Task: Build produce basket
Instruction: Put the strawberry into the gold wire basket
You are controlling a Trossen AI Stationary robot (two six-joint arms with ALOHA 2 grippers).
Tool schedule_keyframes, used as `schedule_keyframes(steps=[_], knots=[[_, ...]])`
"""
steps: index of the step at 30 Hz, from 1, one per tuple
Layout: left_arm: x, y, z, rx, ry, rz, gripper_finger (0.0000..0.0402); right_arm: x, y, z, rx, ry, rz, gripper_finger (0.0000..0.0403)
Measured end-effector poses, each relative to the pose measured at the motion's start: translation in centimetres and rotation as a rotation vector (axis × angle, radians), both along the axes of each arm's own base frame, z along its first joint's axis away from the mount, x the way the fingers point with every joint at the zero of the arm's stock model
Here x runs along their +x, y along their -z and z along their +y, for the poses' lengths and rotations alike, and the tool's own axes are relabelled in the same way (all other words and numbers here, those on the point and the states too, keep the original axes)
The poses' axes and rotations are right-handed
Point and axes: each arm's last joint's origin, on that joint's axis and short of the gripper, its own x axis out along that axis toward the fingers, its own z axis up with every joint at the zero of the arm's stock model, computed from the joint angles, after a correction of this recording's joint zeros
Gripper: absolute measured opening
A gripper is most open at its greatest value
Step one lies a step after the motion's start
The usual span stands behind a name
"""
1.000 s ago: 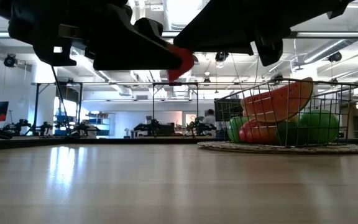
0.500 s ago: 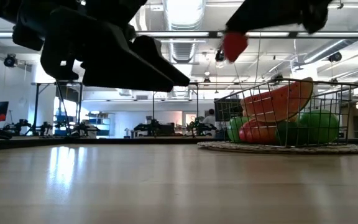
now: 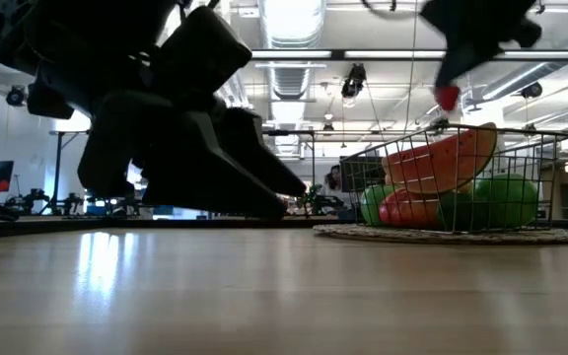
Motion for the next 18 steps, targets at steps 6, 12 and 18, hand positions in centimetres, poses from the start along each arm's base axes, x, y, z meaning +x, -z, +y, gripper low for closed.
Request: schedule_keyframes(steps=[6, 12, 18], knots=[[0.1, 0.3, 0.0, -0.001, 0.000, -0.001, 0.0317, -3.0, 3.2, -4.8, 0.115, 0.185, 0.028, 0.0008], [0.1, 0.3, 0.0, -0.002, 0.000, -0.005, 0.0317, -4.9, 5.7, -6.6, 0.145, 0.260, -0.055, 0.0008], [0.2, 0.1, -0.1, -0.011, 0.001, -0.028, 0.0317, -5.2, 7.1, -7.0, 0.142, 0.262, -0.126, 0.0008]])
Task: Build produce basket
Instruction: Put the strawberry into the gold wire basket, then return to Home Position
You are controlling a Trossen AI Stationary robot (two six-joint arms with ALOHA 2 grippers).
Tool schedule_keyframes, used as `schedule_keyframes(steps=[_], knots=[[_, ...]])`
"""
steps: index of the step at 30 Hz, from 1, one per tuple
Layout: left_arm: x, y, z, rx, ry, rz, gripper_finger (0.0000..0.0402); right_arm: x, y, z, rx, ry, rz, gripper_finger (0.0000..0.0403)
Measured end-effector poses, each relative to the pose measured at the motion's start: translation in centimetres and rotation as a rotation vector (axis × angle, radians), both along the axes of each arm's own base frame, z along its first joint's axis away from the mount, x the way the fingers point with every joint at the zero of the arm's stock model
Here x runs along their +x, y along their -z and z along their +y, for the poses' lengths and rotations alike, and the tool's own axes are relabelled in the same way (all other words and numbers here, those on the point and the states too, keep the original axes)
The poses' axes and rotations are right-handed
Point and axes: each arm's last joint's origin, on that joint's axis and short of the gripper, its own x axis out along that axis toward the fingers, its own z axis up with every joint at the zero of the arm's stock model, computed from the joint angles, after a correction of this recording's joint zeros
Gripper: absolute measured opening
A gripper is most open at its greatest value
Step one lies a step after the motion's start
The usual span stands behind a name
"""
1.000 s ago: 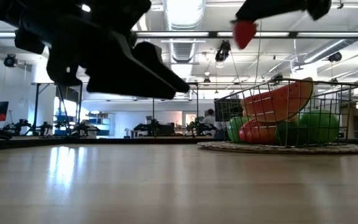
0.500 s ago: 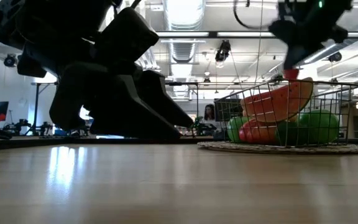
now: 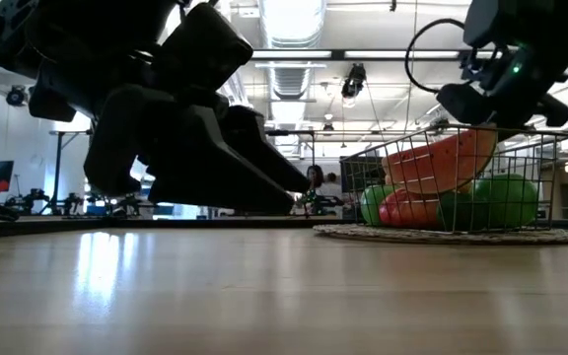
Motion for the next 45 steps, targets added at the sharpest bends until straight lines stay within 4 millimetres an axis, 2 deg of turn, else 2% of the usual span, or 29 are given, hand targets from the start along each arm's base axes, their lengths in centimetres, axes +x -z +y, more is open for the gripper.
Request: schedule_keyframes(steps=[8, 25, 29, 39, 45], knots=[[0.1, -0.2, 0.0, -0.008, 0.000, -0.020, 0.0317, 1.3, 0.7, -0.2, -0.015, -0.060, -0.036, 0.0008], [0.2, -0.3, -0.1, -0.010, 0.001, -0.023, 0.0317, 1.7, 1.4, -0.6, -0.030, -0.082, 0.048, 0.0013], [0.2, -0.3, -0.1, -0.010, 0.001, -0.023, 0.0317, 1.6, 1.1, -0.6, -0.034, -0.091, 0.047, 0.0041], [0.2, -0.3, -0.1, -0.012, 0.005, -0.022, 0.0317, 0.4, -0.1, -0.7, -0.039, -0.107, 0.028, 0.0144], [0.2, -0.3, -0.1, -0.012, 0.005, -0.022, 0.0317, -0.4, -1.4, -0.6, -0.046, -0.134, -0.040, 0.0170]])
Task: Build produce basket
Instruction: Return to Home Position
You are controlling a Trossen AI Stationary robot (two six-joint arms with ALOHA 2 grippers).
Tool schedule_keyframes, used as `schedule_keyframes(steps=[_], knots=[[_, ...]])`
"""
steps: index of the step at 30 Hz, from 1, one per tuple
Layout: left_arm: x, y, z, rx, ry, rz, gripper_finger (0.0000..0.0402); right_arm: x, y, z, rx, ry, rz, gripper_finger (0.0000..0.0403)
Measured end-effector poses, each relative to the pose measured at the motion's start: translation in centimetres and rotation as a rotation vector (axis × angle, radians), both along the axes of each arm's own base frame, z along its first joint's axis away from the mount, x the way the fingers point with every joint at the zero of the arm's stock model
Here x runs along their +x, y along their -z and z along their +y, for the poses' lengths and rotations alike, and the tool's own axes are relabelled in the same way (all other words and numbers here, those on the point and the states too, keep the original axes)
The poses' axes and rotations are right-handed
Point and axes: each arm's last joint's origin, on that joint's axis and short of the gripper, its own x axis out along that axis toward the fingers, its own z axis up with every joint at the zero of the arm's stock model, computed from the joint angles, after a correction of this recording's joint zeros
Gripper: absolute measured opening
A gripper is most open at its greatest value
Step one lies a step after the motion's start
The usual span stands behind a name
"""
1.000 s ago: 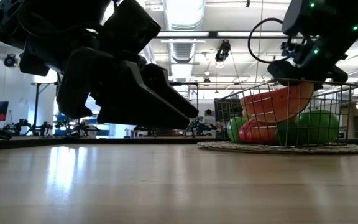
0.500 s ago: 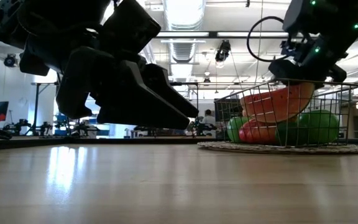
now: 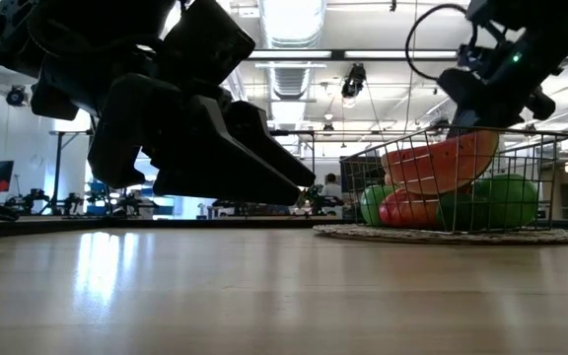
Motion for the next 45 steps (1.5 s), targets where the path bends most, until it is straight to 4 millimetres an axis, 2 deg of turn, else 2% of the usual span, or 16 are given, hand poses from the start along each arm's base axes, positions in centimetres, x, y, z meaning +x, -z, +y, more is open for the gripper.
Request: schedule_keyframes(steps=[3, 6, 13, 18, 22, 24, 28, 32, 34, 37, 41, 45], knots=[[0.0, 0.0, 0.0, -0.001, 0.000, 0.000, 0.0317, 0.3, -0.4, 0.9, 0.004, -0.056, -0.067, 0.0171], [0.0, 0.0, 0.0, -0.002, -0.001, 0.000, 0.0317, 1.3, -0.6, 2.8, -0.014, -0.185, -0.118, 0.0166], [0.0, 0.0, 0.0, -0.024, -0.011, 0.003, 0.0317, 3.1, -0.7, 8.8, -0.078, -0.448, -0.250, 0.0147], [0.0, 0.0, 0.0, -0.024, -0.011, 0.003, 0.0317, 2.9, -0.1, 12.6, -0.072, -0.596, -0.253, 0.0129], [0.0, 0.0, 0.0, -0.025, -0.011, 0.002, 0.0317, 2.5, 0.5, 14.4, -0.024, -0.675, -0.253, 0.0106], [0.0, 0.0, 0.0, -0.025, -0.011, 0.000, 0.0317, 2.9, 0.8, 15.1, 0.007, -0.725, -0.266, 0.0091], [0.2, -0.3, 0.0, -0.036, -0.011, -0.028, 0.0317, 4.8, 1.7, 16.2, 0.019, -0.994, -0.262, 0.0055], [0.4, -0.6, -0.1, -0.039, -0.011, -0.035, 0.0317, 7.5, 2.1, 15.6, -0.084, -1.187, -0.359, 0.0017], [0.4, -0.6, -0.1, -0.040, -0.011, -0.038, 0.0317, 8.7, 2.5, 14.1, -0.127, -1.224, -0.382, 0.0011], [0.4, -0.6, -0.1, -0.040, -0.011, -0.037, 0.0317, 9.6, 3.1, 10.8, -0.114, -1.229, -0.379, 0.0009], [0.2, -0.4, -0.1, -0.036, -0.011, -0.025, 0.0317, 8.8, 2.1, 6.7, -0.093, -1.196, -0.444, 0.0009], [0.1, -0.2, 0.0, -0.031, -0.011, -0.014, 0.0317, 6.2, 0.9, 4.7, -0.089, -1.150, -0.481, 0.0009]])
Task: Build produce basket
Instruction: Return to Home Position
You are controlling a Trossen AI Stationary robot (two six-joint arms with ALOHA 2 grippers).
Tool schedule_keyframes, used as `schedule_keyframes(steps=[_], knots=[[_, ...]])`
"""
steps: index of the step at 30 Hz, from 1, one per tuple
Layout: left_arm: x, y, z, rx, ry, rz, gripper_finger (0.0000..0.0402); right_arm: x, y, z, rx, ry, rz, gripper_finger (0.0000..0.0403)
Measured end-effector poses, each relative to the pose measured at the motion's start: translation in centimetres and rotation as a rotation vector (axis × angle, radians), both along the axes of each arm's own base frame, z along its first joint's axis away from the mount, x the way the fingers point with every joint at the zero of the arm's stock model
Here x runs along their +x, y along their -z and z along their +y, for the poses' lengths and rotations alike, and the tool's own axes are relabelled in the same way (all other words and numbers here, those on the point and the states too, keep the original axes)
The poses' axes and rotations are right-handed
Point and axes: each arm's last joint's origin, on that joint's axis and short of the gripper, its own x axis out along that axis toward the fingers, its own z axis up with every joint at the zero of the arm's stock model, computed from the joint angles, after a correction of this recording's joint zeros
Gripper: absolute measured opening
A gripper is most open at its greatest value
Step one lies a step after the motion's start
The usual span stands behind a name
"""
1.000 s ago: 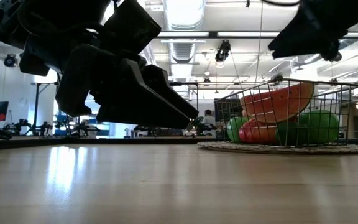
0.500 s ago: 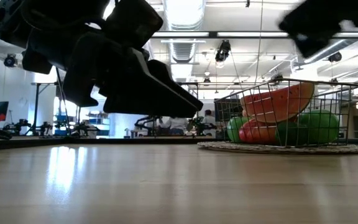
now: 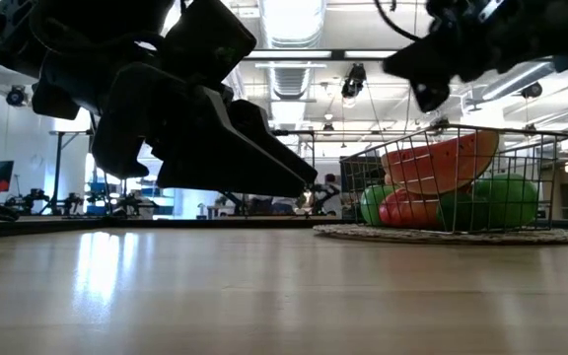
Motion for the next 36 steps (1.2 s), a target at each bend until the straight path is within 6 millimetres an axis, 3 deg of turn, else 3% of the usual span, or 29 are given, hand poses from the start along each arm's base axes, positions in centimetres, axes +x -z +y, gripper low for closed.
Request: schedule_keyframes(steps=[5, 10, 15, 21, 30, 36], knots=[[0.0, 0.0, 0.0, -0.001, -0.001, 0.002, 0.0317, -3.6, -0.9, -0.3, 0.090, -0.001, -0.030, 0.0009], [0.0, 0.0, 0.0, -0.002, -0.001, 0.002, 0.0317, -6.6, 0.1, -0.5, 0.115, 0.049, -0.013, 0.0009], [0.0, 0.0, 0.0, -0.001, -0.001, 0.001, 0.0317, -8.8, 0.5, -1.0, 0.128, 0.084, -0.031, 0.0009], [0.0, 0.0, 0.0, -0.019, -0.008, 0.003, 0.0317, -11.3, 0.2, -1.6, 0.144, 0.071, -0.176, 0.0009], [0.0, 0.0, 0.0, -0.023, -0.010, 0.003, 0.0317, -13.0, 1.7, -2.0, 0.155, 0.048, -0.273, 0.0009], [0.0, -0.3, 0.2, -0.069, -0.039, -0.002, 0.0317, -13.0, 3.2, -1.9, 0.146, 0.021, -0.266, 0.0009]])
